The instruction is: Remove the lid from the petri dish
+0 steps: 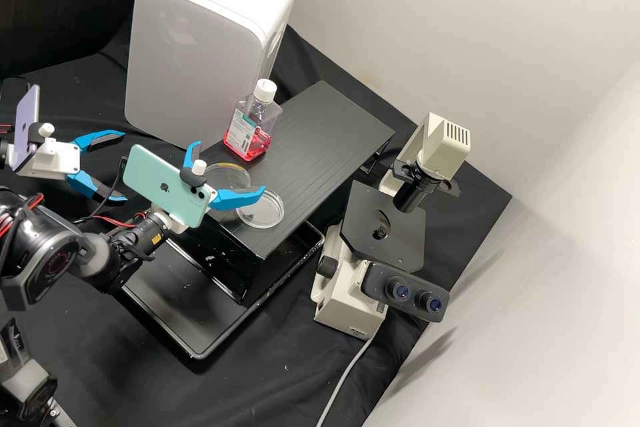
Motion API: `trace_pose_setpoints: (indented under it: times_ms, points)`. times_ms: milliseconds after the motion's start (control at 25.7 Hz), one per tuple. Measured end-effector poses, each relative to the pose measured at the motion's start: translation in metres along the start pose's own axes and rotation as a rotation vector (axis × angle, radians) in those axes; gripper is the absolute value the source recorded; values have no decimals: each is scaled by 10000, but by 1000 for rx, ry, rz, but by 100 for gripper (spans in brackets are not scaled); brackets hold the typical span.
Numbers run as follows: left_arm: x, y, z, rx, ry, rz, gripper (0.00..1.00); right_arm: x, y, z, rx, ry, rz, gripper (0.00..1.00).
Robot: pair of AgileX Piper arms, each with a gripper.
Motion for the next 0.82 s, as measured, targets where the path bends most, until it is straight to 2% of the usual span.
trace_pose_setpoints:
  times_ms: [117,272,350,544,699,816]
  points:
    - [0,0,0,0,0,0,100,-27,25,-19,1,6,8,100]
    - [7,7,-39,9,-26,-1,100,-88,66,-19,12,-7,33,100]
    - [9,8,-44,8,-42,-3,100,-111,89,-14,5,-22,51,100]
    - [8,7,-36,12,-54,-4,100,-197,124,-51,9,-55,98,100]
    - [8,7,-36,9,-54,-4,100,-299,193,-72,31,-49,130,100]
    - [8,7,-36,9,-54,-4,100,-354,227,-47,81,-53,143,100]
